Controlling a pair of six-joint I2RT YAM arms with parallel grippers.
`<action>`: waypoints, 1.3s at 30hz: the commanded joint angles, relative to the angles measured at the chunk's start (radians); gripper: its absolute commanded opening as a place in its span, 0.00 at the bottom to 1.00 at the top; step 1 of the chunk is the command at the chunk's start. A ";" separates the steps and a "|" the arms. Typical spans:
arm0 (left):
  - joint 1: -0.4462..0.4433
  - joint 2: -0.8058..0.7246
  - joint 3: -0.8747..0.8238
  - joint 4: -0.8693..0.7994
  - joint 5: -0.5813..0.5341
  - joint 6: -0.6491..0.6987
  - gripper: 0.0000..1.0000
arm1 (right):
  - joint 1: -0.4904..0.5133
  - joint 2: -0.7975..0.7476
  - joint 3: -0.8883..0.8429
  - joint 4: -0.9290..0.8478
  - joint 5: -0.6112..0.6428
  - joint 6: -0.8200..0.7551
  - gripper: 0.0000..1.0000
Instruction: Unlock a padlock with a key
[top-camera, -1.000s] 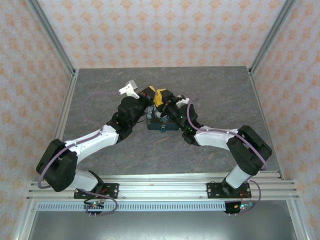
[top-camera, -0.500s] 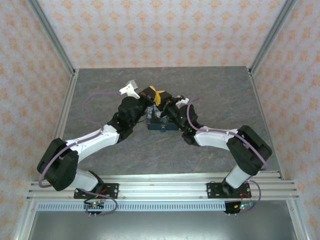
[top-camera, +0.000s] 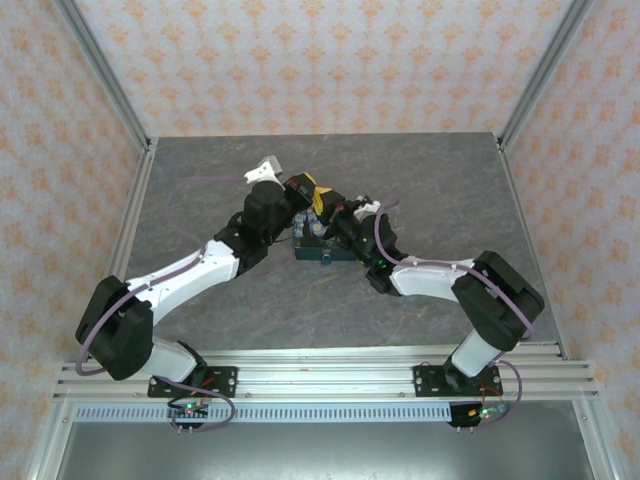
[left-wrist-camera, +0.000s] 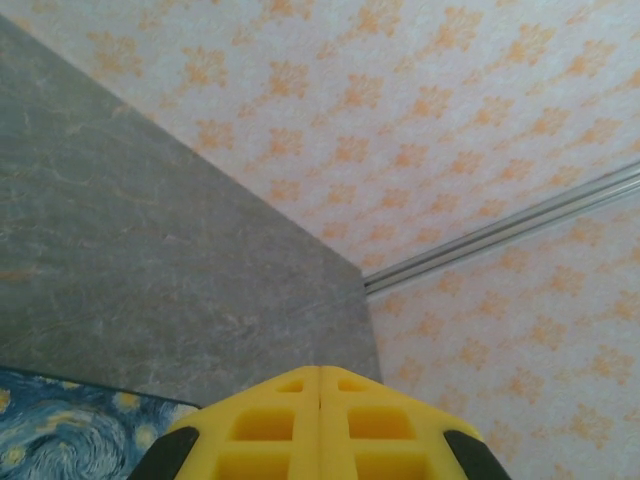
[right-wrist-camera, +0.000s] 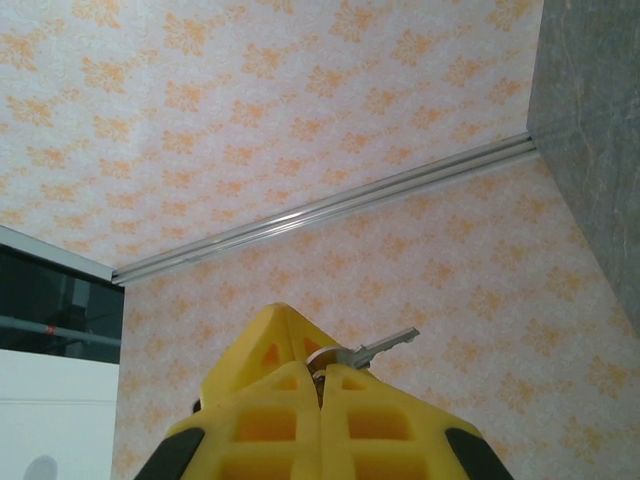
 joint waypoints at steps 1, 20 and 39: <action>0.014 -0.017 0.092 -0.242 0.052 -0.046 0.02 | -0.002 -0.049 -0.043 -0.003 0.006 -0.091 0.00; 0.140 0.003 0.082 -0.329 0.546 -0.240 0.42 | 0.002 -0.167 -0.104 -0.250 0.044 -0.451 0.00; 0.137 0.059 0.058 -0.211 0.578 -0.282 0.20 | 0.007 -0.135 -0.104 -0.220 0.039 -0.427 0.00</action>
